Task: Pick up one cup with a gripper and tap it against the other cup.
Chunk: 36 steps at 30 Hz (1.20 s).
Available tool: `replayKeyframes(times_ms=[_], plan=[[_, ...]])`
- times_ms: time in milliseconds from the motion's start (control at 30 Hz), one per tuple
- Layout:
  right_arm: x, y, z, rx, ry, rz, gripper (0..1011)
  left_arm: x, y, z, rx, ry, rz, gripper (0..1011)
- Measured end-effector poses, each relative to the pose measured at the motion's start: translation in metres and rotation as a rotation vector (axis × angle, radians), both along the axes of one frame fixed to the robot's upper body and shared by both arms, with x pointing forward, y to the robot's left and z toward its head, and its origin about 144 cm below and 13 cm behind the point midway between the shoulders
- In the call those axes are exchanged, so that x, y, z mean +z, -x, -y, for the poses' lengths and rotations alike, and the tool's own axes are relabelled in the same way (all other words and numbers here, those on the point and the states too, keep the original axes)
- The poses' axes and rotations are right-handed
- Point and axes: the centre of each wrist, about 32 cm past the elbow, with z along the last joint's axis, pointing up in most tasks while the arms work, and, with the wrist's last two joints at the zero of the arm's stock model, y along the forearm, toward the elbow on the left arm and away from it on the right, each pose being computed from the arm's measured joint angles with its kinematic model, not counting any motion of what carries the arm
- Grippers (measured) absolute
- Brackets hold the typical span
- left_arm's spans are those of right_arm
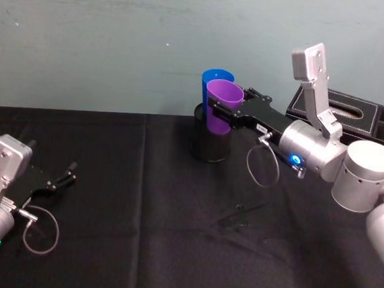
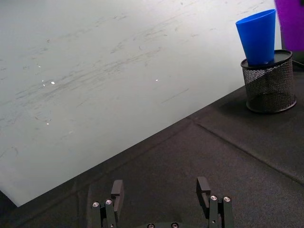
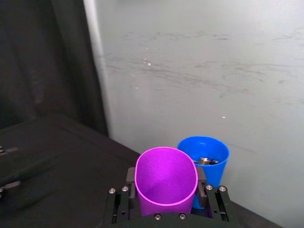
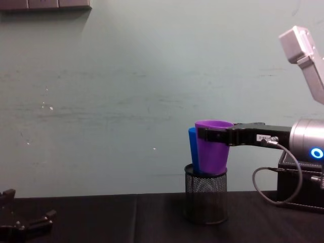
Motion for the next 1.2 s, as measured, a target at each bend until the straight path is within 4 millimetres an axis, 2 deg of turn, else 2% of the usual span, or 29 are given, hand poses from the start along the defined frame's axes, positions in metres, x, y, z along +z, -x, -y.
replayKeyframes(times_ms=[233, 633, 967, 1200], plan=[[0.002, 0.025, 0.008, 0.060, -0.007, -0.014, 713, 0.000, 0.000, 0.000, 0.000, 0.000, 0.000, 1000], [0.003, 0.082, 0.032, 0.167, 0.028, -0.031, 715, 0.000, 0.000, 0.000, 0.000, 0.000, 0.000, 1000], [-0.006, 0.102, 0.034, 0.202, 0.087, -0.020, 715, 0.000, 0.000, 0.000, 0.000, 0.000, 0.000, 1000], [-0.011, 0.102, 0.031, 0.203, 0.093, -0.023, 713, 0.000, 0.000, 0.000, 0.000, 0.000, 0.000, 1000]])
